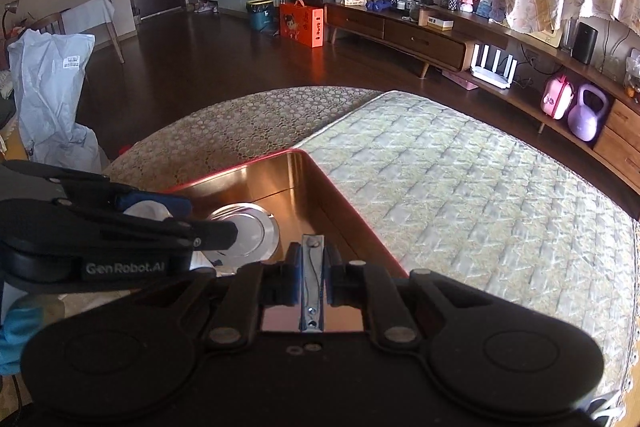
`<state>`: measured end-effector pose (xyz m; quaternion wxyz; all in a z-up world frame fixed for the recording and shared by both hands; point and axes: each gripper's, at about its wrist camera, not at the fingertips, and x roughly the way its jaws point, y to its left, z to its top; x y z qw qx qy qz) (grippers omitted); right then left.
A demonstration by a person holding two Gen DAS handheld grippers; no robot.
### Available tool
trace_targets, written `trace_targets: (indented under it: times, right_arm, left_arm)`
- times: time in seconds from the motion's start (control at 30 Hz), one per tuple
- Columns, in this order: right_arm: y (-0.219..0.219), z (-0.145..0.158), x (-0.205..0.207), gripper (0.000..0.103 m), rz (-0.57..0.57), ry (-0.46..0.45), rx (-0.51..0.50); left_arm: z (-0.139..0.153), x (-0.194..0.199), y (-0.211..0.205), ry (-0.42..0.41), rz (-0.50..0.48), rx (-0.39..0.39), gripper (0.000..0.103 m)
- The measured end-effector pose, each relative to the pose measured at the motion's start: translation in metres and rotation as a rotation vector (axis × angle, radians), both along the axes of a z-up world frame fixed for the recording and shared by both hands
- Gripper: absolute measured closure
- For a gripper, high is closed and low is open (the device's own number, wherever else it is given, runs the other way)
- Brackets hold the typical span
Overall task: Organize rigid objects
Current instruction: 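Lay the bottle in the red box with the left tool while the right places the clipper there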
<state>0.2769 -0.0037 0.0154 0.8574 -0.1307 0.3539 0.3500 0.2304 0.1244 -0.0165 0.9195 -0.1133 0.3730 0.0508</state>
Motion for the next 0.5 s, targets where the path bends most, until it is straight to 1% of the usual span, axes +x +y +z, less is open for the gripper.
trace_targets:
  times: [0.17, 0.33, 0.5]
  right_arm:
    - [0.014, -0.015, 0.008, 0.093, 0.001, 0.007, -0.054]
    - [0.028, -0.031, 0.01, 0.093, 0.014, 0.021, -0.107]
    - [0.036, -0.042, 0.006, 0.093, 0.027, 0.028, -0.136]
  left_arm:
    - [-0.002, 0.004, 0.013, -0.022, 0.012, -0.028, 0.059]
    - [-0.003, 0.009, 0.012, -0.041, -0.006, 0.005, 0.06]
    - [-0.004, 0.023, 0.009, -0.048, -0.011, 0.031, 0.06]
